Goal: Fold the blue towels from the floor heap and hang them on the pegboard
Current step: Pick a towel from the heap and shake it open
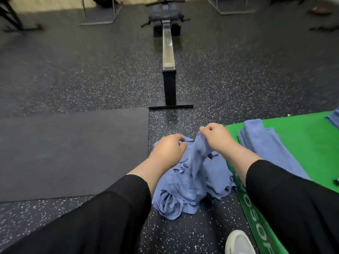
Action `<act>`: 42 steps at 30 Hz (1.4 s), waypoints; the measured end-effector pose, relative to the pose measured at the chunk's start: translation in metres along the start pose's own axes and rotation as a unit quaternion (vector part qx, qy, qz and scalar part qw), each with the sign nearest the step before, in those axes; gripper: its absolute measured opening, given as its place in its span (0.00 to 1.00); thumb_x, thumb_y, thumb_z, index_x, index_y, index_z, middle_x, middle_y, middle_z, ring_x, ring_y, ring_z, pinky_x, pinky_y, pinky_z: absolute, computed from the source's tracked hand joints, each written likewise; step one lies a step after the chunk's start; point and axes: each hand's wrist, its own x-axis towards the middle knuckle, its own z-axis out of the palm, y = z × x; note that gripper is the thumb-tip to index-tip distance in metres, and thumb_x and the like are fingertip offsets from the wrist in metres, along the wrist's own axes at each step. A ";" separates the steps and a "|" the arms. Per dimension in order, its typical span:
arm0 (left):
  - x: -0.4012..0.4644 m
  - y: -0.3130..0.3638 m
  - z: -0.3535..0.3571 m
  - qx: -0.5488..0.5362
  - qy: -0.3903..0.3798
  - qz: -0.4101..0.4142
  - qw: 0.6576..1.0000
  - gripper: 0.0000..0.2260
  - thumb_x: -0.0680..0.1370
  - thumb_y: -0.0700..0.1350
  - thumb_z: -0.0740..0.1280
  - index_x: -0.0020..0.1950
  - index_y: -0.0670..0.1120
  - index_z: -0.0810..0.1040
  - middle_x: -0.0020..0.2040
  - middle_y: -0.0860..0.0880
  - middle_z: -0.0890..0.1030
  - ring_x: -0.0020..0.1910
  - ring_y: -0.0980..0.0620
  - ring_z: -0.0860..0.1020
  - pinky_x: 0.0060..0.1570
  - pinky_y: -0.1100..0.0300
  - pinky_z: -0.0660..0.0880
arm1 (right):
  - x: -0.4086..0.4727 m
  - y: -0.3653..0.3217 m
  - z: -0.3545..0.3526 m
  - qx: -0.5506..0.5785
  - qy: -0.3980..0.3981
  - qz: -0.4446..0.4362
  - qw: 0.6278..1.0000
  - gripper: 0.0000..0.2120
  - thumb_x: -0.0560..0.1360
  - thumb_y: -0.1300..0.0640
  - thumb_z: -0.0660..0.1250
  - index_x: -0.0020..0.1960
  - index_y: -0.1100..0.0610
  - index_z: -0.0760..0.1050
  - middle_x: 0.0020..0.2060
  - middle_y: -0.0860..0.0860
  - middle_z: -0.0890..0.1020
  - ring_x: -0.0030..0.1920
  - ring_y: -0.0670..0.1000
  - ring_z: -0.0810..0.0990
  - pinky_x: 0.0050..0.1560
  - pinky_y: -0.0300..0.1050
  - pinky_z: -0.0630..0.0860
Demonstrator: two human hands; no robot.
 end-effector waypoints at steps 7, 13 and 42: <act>-0.081 0.063 -0.090 -0.246 0.177 0.077 0.950 0.13 0.81 0.45 0.64 0.65 0.54 0.77 0.53 0.55 0.82 0.54 0.54 0.79 0.56 0.58 0.75 | -0.080 -0.126 -0.098 0.220 0.076 -0.122 0.965 0.19 0.74 0.42 0.68 0.32 0.54 0.72 0.27 0.46 0.68 0.32 0.50 0.66 0.35 0.48 0.62; -0.127 0.062 -0.099 -0.215 0.115 0.140 0.960 0.22 0.79 0.50 0.70 0.71 0.59 0.71 0.60 0.61 0.80 0.60 0.63 0.77 0.63 0.60 0.73 | -0.138 -0.133 -0.096 0.356 -0.020 -0.070 0.932 0.08 0.81 0.58 0.66 0.43 0.55 0.77 0.36 0.55 0.84 0.32 0.49 0.83 0.31 0.41 0.77; -0.089 0.050 -0.098 -0.294 0.126 0.048 0.946 0.16 0.83 0.48 0.62 0.35 0.49 0.69 0.27 0.57 0.67 0.30 0.55 0.64 0.34 0.56 0.62 | -0.114 -0.112 -0.077 0.029 -0.103 -0.206 0.973 0.28 0.74 0.54 0.73 0.70 0.40 0.69 0.64 0.35 0.77 0.64 0.33 0.73 0.63 0.39 0.71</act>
